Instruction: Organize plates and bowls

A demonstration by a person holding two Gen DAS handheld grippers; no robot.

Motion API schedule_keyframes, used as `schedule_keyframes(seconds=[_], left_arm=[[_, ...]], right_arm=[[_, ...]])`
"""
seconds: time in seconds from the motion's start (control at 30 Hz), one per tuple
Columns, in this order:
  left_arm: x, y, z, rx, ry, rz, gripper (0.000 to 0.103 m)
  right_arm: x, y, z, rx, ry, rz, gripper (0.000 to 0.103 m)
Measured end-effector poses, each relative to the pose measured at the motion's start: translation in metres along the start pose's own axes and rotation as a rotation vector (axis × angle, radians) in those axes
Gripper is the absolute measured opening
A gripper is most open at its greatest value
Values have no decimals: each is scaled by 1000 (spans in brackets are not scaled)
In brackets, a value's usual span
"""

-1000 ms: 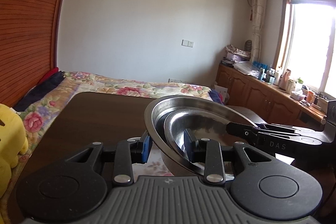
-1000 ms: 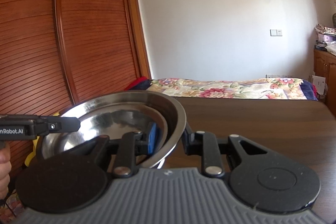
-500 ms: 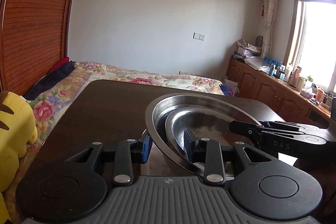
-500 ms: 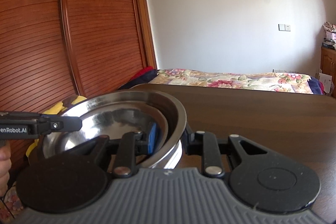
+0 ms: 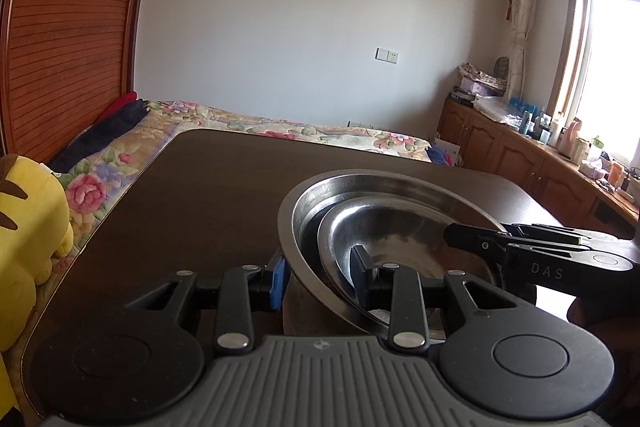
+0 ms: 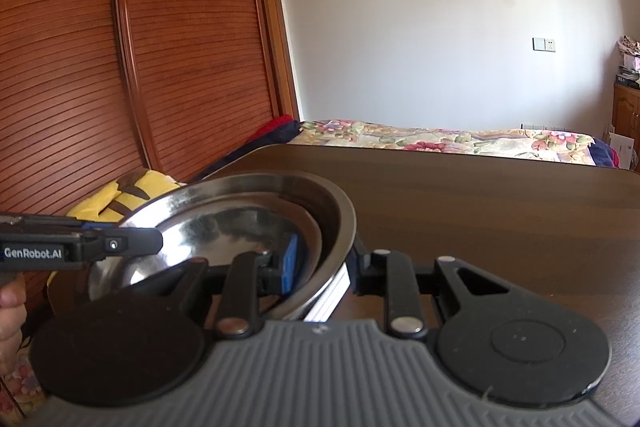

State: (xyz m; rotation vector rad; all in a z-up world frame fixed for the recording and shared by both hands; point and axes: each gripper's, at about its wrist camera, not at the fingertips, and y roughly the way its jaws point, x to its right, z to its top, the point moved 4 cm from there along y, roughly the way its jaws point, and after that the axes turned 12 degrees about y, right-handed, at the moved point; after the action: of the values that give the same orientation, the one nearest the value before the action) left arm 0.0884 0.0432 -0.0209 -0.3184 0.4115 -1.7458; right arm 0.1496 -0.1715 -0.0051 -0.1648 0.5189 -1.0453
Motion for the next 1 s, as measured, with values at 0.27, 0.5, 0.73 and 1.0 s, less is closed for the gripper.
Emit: schedule_keyframes(seconds=[0.27, 0.5, 0.73, 1.0], left_arm=[[2, 2, -2, -4, 2, -10, 35], [-1, 2, -1, -2, 4, -2, 35], [-1, -9, 6, 23, 25, 49, 40], [10, -30, 26, 88, 94, 64, 64]], right_arm=[[1, 1, 0, 2, -6, 3, 29], [1, -2, 2, 17, -9, -1, 37], [3, -20, 16, 73, -28, -20, 44], [-3, -48, 32, 139, -57, -35, 52]])
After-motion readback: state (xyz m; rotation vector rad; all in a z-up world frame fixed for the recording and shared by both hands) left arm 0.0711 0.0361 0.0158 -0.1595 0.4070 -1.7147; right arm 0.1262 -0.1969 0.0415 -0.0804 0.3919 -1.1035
